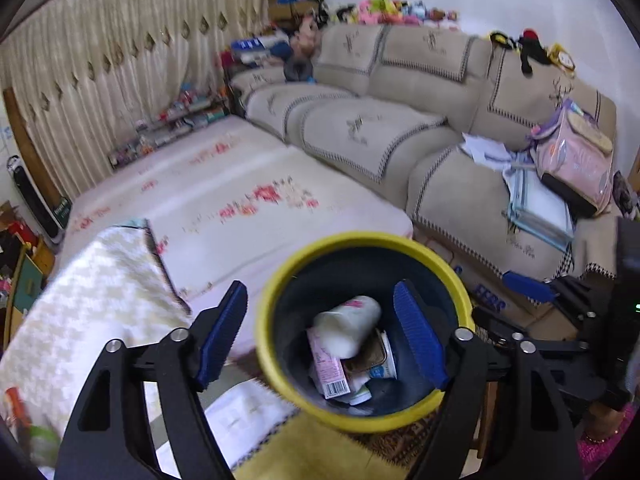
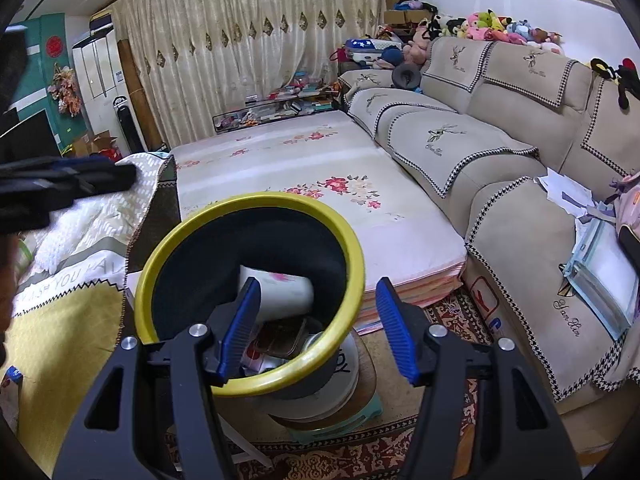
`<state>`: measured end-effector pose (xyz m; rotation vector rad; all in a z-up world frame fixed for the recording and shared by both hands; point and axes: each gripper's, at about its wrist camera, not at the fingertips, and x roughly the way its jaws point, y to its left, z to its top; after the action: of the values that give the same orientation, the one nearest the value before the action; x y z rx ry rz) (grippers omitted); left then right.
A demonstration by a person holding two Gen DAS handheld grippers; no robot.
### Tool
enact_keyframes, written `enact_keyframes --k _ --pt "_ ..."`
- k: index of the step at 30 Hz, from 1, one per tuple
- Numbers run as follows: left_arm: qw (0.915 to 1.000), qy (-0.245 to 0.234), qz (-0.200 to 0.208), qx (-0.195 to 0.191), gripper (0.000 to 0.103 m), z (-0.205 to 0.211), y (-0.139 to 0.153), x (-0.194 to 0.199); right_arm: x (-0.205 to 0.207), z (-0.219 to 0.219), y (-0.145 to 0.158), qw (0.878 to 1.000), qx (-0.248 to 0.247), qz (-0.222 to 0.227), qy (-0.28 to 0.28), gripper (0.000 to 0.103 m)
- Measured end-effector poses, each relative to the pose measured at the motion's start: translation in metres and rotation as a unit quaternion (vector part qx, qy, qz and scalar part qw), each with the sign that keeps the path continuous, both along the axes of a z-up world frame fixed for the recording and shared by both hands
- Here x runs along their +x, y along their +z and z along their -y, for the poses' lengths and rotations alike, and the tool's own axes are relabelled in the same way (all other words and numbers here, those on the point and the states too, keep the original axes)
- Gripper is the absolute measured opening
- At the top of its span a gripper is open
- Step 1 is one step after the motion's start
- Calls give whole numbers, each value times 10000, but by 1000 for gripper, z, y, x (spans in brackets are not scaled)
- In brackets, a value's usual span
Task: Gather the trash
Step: 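Grasp the white toothpaste tube on the table with the right gripper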
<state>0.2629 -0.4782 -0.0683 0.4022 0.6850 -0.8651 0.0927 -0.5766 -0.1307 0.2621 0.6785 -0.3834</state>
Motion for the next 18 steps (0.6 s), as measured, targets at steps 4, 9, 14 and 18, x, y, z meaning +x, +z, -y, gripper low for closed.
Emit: enact_keyframes --k 4,9,14,18 --pt "9980 411 -3 -480 78 -58 29 -10 3 -10 3 9999 -27 5 106 57" --pt "9874 1193 145 -1031 83 -154 55 -30 9 -33 12 9993 -73 37 362 58" --pt "9688 2102 649 -1143 87 -247 68 -60 21 -71 20 9962 -52 73 863 59" --pt "9497 2750 877 -1218 90 -314 70 -88 29 -110 30 9903 -58 136 1378 59"
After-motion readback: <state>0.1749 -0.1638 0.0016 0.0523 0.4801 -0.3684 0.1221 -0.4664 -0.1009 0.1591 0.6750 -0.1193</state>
